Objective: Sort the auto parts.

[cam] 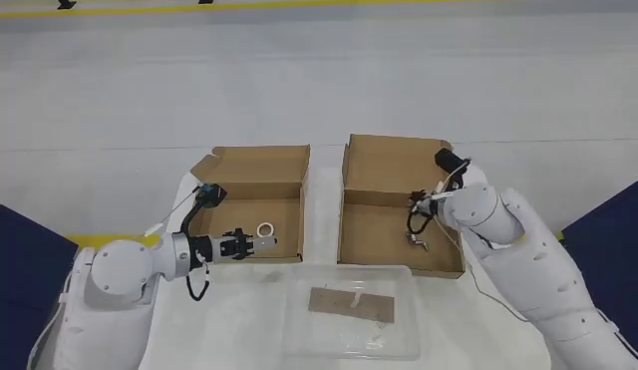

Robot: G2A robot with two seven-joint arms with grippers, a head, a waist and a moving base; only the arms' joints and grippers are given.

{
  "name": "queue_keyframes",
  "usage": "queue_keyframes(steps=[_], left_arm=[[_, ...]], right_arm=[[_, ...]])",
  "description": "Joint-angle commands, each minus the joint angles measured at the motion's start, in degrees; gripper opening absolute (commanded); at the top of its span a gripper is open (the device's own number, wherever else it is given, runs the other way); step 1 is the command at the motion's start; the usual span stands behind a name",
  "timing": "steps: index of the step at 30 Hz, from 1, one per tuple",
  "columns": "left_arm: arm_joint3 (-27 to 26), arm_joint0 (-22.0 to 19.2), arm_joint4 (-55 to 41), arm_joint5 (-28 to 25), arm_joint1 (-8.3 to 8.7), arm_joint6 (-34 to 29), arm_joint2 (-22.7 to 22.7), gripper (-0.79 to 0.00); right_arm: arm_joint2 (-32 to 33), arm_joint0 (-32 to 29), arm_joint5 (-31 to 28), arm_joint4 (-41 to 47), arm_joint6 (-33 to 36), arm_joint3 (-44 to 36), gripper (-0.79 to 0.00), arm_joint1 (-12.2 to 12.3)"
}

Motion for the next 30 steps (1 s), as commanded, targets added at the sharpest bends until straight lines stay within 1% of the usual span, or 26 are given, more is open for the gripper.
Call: queue_keyframes(steps=[1,16,18,20,23,30], left_arm=[[0.0,0.0,0.0,0.0,0.0,0.0,0.0,0.0],[0.0,0.0,0.0,0.0,0.0,0.0,0.0,0.0],[0.0,0.0,0.0,0.0,0.0,0.0,0.0,0.0],[0.0,0.0,0.0,0.0,0.0,0.0,0.0,0.0],[0.0,0.0,0.0,0.0,0.0,0.0,0.0,0.0],[0.0,0.0,0.0,0.0,0.0,0.0,0.0,0.0]], right_arm=[[-1.7,1.6,0.0,0.2,-0.3,1.9,-0.785,-0.5],[-1.7,1.6,0.0,0.2,-0.3,1.9,-0.785,-0.5],[-2.4,1.2,-0.4,-1.1,-2.1,2.5,-0.785,-0.6],[-4.0,2.4,1.2,-2.5,-2.1,3.8,-0.785,-1.0],[-8.1,5.8,3.8,-5.1,-0.8,7.2,-0.785,-2.0],[-18.8,14.0,8.0,-8.9,1.4,17.3,-0.785,-6.0]])
